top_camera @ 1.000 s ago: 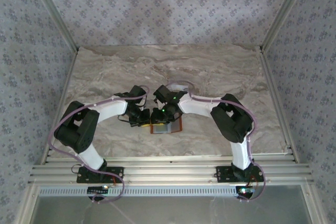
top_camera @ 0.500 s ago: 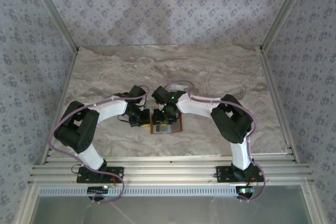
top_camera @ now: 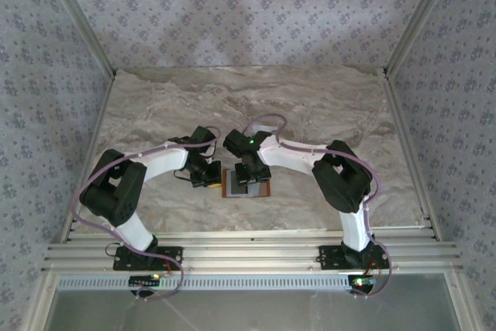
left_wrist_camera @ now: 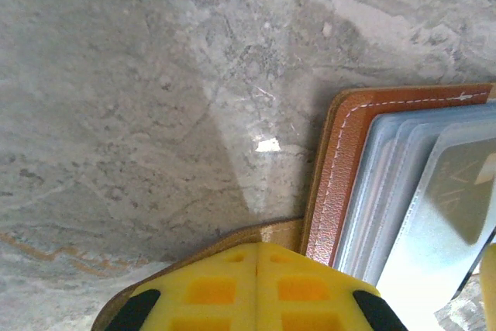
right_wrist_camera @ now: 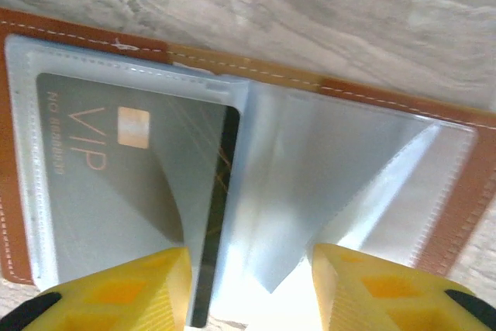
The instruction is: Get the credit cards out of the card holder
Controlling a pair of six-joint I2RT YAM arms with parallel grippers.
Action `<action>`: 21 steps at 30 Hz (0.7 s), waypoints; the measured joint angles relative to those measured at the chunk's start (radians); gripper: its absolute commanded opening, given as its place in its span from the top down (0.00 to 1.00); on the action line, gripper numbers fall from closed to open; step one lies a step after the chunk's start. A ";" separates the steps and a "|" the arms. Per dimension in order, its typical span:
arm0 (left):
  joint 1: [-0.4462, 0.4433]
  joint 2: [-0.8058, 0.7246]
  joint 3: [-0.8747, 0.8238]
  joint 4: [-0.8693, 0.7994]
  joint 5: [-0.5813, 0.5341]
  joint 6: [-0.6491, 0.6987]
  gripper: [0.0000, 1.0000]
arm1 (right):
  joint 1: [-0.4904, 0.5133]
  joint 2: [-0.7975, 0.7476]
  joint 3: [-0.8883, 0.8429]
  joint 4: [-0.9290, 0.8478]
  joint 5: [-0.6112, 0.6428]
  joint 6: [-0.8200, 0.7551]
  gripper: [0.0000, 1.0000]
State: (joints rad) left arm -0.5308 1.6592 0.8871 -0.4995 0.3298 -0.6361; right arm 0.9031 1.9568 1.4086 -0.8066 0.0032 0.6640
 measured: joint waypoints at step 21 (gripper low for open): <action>-0.002 0.011 0.030 -0.048 -0.008 0.000 0.92 | -0.001 -0.001 -0.024 -0.109 0.133 -0.007 0.51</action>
State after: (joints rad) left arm -0.5331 1.6699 0.9173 -0.5480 0.3214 -0.6361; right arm 0.9024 1.9556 1.3849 -0.9161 0.1360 0.6571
